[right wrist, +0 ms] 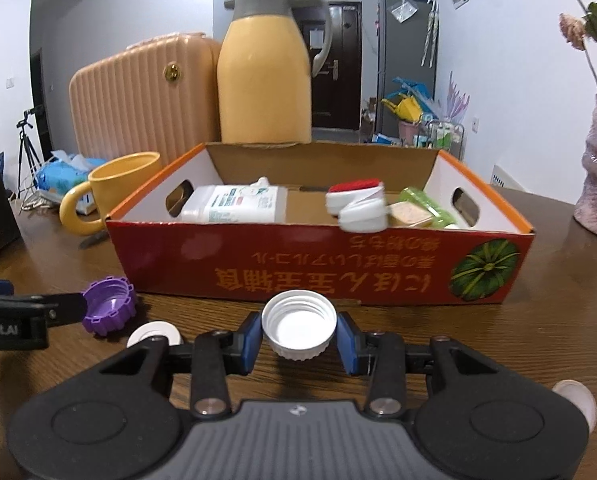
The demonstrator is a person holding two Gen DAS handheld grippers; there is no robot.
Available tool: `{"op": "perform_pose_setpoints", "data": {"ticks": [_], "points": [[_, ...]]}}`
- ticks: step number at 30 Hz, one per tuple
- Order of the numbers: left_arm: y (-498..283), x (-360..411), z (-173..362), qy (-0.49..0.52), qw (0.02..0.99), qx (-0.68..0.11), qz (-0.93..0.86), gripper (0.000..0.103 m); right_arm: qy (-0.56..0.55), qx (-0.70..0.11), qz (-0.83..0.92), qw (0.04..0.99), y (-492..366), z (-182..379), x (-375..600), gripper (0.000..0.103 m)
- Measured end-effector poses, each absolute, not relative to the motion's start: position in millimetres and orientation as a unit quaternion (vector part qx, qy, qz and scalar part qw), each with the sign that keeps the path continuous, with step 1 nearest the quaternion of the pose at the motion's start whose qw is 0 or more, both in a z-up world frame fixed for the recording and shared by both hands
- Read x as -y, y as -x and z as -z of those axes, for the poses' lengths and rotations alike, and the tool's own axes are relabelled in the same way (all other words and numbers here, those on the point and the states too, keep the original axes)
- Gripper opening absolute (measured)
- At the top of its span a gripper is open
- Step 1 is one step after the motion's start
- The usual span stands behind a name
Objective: Organize rigid objects
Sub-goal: 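Grasp the white screw cap with the right gripper while the left grasps the purple cap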
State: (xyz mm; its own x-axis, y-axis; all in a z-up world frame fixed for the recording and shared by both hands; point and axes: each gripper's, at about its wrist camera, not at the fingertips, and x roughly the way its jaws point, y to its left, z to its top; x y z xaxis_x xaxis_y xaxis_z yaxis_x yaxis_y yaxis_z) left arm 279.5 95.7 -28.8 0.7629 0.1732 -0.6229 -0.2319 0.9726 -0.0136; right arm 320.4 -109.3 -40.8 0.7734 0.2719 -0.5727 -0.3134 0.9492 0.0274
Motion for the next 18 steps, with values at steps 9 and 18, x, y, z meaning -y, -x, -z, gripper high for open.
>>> {"op": "perform_pose_setpoints", "data": {"ticks": [9, 18], "points": [[-289.0, -90.1, 37.0, 0.041, 0.937, -0.336, -0.091, 0.103, 0.024, -0.277, -0.134, 0.951, -306.6, 34.2, 142.0, 0.039], [-303.0, -86.9, 48.1, 0.035, 0.93, -0.354, -0.086, 0.103, 0.016, -0.271, -0.116, 0.956, -300.3, 34.6, 158.6, 0.039]]}}
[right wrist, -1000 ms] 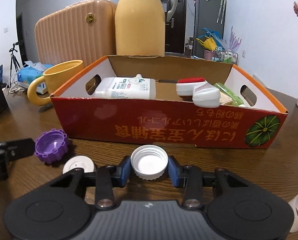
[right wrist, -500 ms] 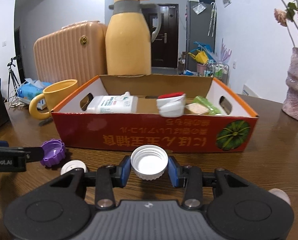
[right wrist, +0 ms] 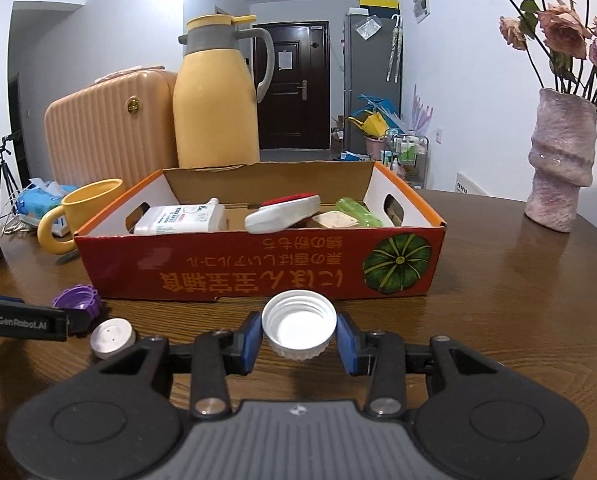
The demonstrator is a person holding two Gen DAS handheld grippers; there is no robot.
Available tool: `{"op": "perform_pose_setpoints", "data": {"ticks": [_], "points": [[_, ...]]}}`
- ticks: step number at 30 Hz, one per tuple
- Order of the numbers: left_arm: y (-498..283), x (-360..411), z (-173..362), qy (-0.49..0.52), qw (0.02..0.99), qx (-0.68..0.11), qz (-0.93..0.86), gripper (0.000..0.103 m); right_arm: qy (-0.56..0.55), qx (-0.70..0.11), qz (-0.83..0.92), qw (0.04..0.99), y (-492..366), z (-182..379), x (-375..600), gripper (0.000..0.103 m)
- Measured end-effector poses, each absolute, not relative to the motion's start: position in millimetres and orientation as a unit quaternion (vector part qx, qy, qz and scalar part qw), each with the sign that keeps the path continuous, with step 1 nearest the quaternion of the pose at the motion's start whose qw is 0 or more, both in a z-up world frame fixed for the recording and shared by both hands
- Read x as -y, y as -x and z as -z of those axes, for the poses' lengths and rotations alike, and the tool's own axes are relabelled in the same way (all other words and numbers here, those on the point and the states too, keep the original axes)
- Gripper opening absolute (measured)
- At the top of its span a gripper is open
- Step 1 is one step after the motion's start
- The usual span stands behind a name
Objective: Organize rigid objects
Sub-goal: 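Grasp the white screw cap with the right gripper while the left grasps the purple cap, then carry the white cap and purple cap in both grippers over the box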
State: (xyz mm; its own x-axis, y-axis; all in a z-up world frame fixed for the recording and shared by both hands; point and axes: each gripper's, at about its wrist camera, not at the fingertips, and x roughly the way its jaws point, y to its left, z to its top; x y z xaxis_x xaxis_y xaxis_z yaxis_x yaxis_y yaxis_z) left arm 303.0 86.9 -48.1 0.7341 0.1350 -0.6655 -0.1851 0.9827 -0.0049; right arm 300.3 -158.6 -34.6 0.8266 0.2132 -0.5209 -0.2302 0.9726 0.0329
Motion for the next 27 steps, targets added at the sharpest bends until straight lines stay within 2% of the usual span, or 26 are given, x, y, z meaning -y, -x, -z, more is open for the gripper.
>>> {"op": "perform_pose_setpoints", "data": {"ticks": [9, 12, 13, 14, 15, 16, 27], "points": [[-315.1, -88.5, 56.8, 0.034, 0.925, -0.368, -0.084, 0.101, 0.016, -0.268, -0.117, 0.956, -298.5, 35.0, 157.5, 0.039], [-317.7, -88.1, 57.9, 0.032, 0.926, -0.368, -0.081, 0.089, 0.014, -0.269, -0.116, 0.956, -299.3, 35.4, 158.2, 0.039], [-318.2, -87.7, 58.0, 0.031, 0.926, -0.367, -0.081, 0.08, 0.014, -0.269, -0.116, 0.956, -299.5, 35.7, 158.2, 0.039], [-318.6, -86.8, 57.9, 0.028, 0.927, -0.365, -0.081, 0.064, 0.014, -0.27, -0.116, 0.956, -299.8, 36.1, 158.0, 0.039], [-318.6, -85.9, 57.7, 0.025, 0.928, -0.363, -0.077, 0.056, 0.014, -0.271, -0.116, 0.956, -300.2, 36.5, 157.9, 0.039], [-317.8, -84.9, 56.8, 0.023, 0.931, -0.359, -0.071, 0.054, 0.014, -0.271, -0.116, 0.955, -300.3, 36.8, 157.7, 0.039], [-307.3, -86.8, 45.1, 0.028, 0.941, -0.329, -0.07, 0.054, 0.009, -0.264, -0.118, 0.957, -298.5, 34.4, 159.4, 0.039]]}}
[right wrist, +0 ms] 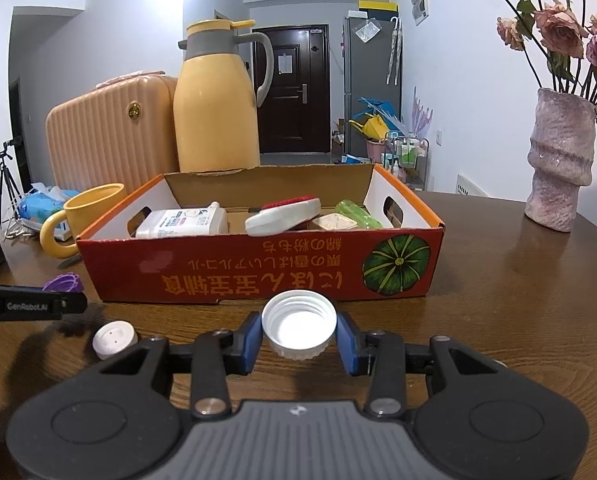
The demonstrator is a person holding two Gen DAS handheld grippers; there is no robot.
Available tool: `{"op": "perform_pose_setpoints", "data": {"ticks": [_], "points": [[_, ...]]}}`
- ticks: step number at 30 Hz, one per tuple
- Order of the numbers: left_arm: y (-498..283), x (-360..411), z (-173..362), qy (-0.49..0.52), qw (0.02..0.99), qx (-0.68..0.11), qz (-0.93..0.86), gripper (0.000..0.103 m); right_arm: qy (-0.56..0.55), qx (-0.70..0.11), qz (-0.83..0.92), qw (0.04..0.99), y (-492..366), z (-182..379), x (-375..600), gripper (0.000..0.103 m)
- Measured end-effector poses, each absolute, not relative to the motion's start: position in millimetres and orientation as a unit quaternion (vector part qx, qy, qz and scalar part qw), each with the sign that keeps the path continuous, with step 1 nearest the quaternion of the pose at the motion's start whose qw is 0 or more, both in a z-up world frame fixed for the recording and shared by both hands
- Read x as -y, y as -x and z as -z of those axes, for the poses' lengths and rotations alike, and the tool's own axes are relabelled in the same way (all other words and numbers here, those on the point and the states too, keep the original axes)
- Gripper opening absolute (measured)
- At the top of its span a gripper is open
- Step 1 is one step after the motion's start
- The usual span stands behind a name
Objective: Organize rigid objects
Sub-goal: 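Carry the white cap and purple cap in both grippers over the box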
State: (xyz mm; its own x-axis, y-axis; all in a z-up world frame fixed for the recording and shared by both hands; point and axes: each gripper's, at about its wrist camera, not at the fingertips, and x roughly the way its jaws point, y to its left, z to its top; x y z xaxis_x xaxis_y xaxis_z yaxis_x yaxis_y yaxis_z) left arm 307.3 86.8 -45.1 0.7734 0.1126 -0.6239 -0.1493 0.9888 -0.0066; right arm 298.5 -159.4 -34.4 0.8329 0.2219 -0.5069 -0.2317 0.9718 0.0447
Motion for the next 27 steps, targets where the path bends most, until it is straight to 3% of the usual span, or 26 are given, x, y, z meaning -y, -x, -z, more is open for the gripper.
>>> {"op": "perform_pose_setpoints", "data": {"ticks": [27], "points": [[-271.5, -76.0, -17.8, 0.08, 0.967, -0.231, -0.07, 0.054, -0.005, -0.176, -0.121, 0.977, -296.3, -15.1, 164.0, 0.039]]}}
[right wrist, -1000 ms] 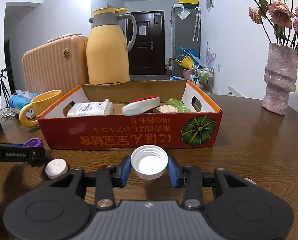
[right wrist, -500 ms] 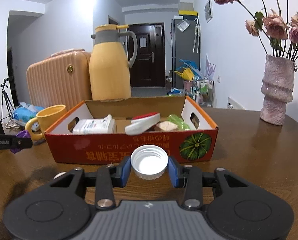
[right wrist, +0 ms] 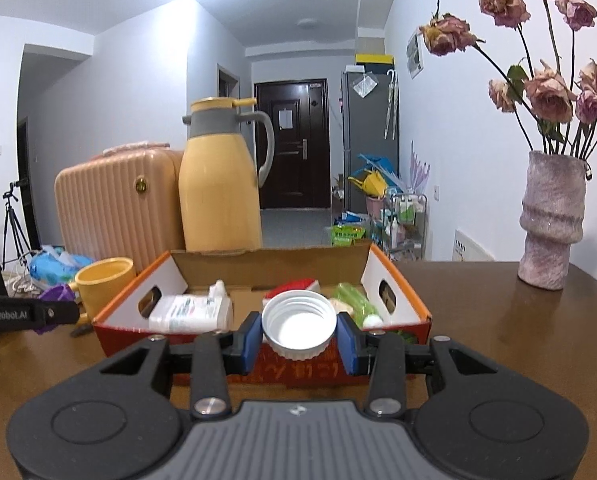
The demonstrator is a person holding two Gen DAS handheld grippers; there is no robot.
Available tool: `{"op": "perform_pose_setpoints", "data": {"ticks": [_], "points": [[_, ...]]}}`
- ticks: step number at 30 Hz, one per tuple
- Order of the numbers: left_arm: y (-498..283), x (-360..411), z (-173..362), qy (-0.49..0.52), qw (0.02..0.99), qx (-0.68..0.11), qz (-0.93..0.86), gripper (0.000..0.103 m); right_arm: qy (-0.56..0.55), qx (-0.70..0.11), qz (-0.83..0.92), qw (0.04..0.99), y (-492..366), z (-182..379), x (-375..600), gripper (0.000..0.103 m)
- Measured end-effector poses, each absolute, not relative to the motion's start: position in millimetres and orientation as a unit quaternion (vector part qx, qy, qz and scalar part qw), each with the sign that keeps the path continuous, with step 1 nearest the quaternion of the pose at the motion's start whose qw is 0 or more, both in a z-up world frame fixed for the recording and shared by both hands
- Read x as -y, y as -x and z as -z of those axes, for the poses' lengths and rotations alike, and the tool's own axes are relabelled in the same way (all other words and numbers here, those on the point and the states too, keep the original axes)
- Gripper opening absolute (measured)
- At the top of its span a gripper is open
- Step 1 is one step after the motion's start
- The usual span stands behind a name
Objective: Organize rigid objects
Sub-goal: 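Carry the white cap and purple cap in both grippers over the box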
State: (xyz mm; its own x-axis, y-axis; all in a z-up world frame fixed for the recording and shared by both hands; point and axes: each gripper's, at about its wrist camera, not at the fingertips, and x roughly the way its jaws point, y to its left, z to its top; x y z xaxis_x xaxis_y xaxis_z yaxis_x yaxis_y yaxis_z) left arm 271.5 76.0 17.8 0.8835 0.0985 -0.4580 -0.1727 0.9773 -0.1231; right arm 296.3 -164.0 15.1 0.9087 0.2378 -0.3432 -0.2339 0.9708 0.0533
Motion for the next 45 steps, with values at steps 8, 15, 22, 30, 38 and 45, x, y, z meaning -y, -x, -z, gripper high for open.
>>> {"op": "perform_pose_setpoints", "data": {"ticks": [8, 15, 22, 30, 38, 45], "points": [[-284.5, -59.1, -28.2, 0.079, 0.971, -0.216, -0.068, 0.054, -0.012, -0.164, -0.121, 0.979, -315.8, -24.4, 159.1, 0.039], [-305.4, -46.0, -35.4, 0.078, 0.973, -0.207, -0.063, 0.054, -0.015, -0.157, -0.119, 0.98, -334.6, -28.0, 155.3, 0.039], [-328.0, -38.3, -37.2, 0.077, 0.974, -0.203, -0.064, 0.054, -0.02, -0.158, -0.114, 0.981, -358.2, -27.0, 152.8, 0.039], [-354.4, -30.1, -33.2, 0.07, 0.974, -0.204, -0.065, 0.054, -0.017, -0.166, -0.108, 0.98, -383.2, -21.4, 150.9, 0.039], [-380.7, -20.8, -26.9, 0.055, 0.973, -0.212, -0.07, 0.054, -0.015, -0.176, -0.094, 0.98, -405.1, -16.1, 150.0, 0.039], [-402.5, -19.7, -21.3, 0.046, 0.971, -0.22, -0.076, 0.054, -0.007, -0.191, -0.091, 0.977, -419.6, -8.6, 146.5, 0.039]]}}
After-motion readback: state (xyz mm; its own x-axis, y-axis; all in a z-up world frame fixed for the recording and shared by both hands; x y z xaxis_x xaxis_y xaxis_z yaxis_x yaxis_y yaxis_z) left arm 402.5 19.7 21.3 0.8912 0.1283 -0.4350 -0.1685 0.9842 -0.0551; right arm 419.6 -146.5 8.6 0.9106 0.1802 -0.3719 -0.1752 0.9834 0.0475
